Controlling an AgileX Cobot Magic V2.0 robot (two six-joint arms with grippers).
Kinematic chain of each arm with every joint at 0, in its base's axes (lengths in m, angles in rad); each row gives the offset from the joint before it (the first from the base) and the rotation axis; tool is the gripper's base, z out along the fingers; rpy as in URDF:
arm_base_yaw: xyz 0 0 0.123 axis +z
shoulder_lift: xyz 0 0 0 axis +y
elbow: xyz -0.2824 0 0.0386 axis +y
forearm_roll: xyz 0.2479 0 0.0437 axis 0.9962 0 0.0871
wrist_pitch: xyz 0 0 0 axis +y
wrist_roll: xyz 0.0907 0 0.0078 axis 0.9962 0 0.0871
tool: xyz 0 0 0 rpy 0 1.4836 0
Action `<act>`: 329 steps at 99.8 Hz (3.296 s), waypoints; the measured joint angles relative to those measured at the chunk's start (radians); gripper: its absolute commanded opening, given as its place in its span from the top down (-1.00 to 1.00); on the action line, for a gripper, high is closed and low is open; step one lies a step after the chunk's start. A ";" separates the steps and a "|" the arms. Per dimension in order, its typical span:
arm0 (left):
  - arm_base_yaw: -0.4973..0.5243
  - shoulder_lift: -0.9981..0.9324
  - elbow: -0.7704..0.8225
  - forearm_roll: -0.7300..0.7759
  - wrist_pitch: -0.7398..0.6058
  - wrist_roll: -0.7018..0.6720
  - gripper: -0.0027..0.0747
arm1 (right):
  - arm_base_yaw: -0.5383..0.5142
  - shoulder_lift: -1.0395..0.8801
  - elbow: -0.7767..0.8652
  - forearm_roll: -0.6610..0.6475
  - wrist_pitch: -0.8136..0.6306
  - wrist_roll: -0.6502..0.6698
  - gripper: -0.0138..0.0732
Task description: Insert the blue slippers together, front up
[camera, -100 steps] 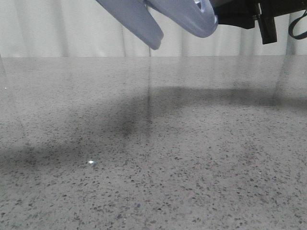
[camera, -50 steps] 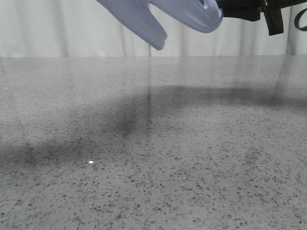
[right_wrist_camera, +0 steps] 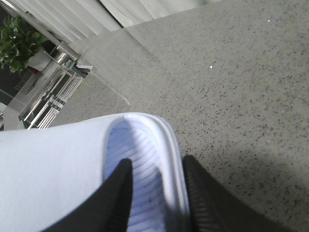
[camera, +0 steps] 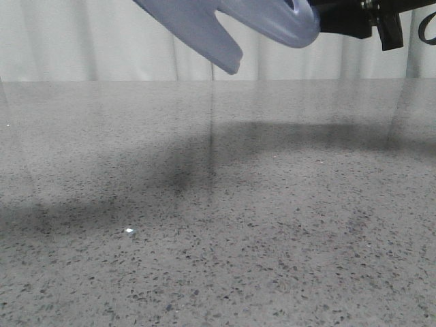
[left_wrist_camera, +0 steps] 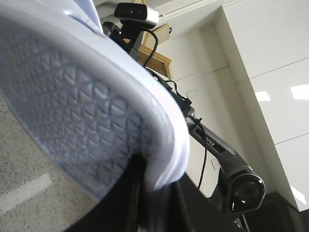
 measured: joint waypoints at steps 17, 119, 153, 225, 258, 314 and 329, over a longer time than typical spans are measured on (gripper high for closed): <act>0.000 0.004 0.000 0.008 -0.007 0.000 0.89 | 0.000 -0.006 0.000 0.002 -0.053 0.011 -0.47; -0.008 0.019 0.002 0.074 -0.060 -0.008 0.89 | -0.422 -0.138 -0.005 0.096 0.257 0.026 -0.47; -0.008 0.022 0.002 0.160 -0.155 -0.008 0.89 | -0.508 -0.177 -0.005 0.096 0.264 0.026 -0.47; -0.008 0.085 0.002 0.359 -0.202 -0.027 0.89 | -0.508 -0.177 -0.005 0.094 0.270 0.026 -0.46; -0.008 0.144 -0.039 0.429 -0.195 -0.018 0.89 | -0.508 -0.177 -0.005 0.093 0.272 0.026 -0.46; 0.183 0.233 -0.169 0.517 -0.090 0.058 0.89 | -0.508 -0.177 -0.005 0.091 0.272 0.026 -0.46; 0.188 0.303 -0.178 0.513 -0.034 0.133 0.89 | -0.508 -0.177 -0.005 0.091 0.274 0.026 -0.46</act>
